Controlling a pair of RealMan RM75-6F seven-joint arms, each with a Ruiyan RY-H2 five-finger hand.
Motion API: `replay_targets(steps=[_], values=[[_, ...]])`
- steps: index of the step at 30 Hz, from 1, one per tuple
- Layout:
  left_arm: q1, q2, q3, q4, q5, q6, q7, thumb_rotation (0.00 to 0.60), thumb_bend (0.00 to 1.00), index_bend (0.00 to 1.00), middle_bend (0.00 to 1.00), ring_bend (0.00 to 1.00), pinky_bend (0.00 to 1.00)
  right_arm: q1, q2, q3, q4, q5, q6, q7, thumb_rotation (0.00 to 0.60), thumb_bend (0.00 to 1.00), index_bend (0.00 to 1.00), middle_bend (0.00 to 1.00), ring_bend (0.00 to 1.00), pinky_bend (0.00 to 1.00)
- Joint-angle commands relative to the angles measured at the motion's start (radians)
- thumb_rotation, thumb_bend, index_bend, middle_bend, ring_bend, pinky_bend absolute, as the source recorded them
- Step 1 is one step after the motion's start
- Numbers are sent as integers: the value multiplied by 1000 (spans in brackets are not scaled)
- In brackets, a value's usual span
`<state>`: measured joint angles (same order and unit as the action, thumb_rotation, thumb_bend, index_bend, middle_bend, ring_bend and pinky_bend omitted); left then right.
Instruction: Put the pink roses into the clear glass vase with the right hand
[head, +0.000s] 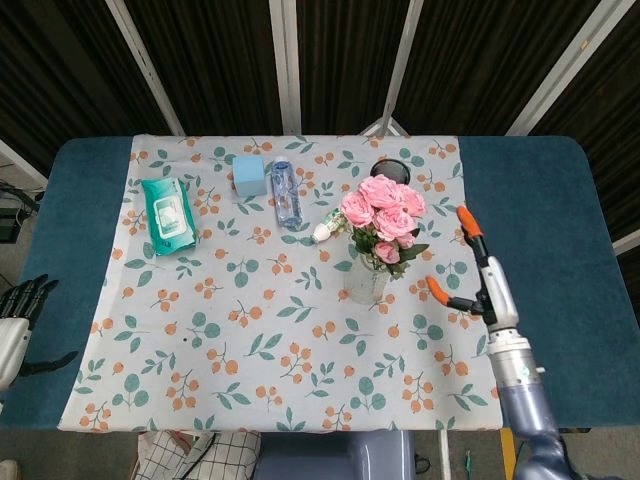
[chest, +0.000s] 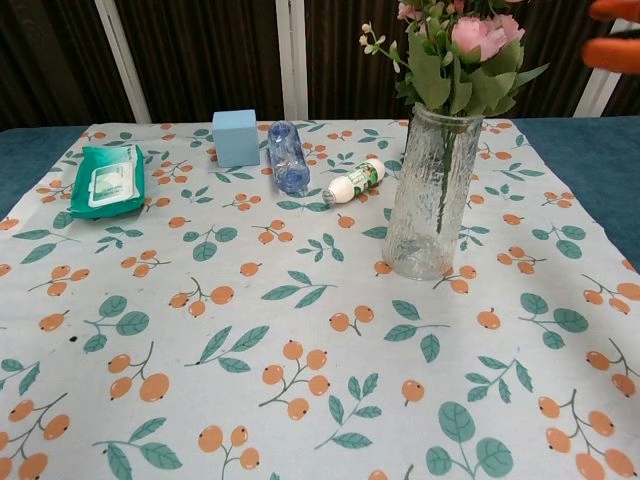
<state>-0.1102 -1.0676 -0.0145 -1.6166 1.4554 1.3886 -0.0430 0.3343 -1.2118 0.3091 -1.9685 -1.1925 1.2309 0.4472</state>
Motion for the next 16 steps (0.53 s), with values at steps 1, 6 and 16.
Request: replay_targets(steps=[1, 6, 16], values=[[1, -4, -4, 8, 5, 12, 7, 600, 0, 0, 0, 0, 0, -110, 166, -155, 58, -128, -25, -59, 600, 347, 0, 0, 0, 0], [5, -16, -14, 18, -1, 30, 22, 600, 0, 0, 0, 0, 0, -181, 167, -236, 215, -219, 85, -272, 600, 347, 0, 0, 0, 0], [13, -32, -25, 37, -11, 54, 57, 600, 0, 0, 0, 0, 0, -243, 95, -252, 355, -260, 246, -588, 600, 347, 0, 0, 0, 0]])
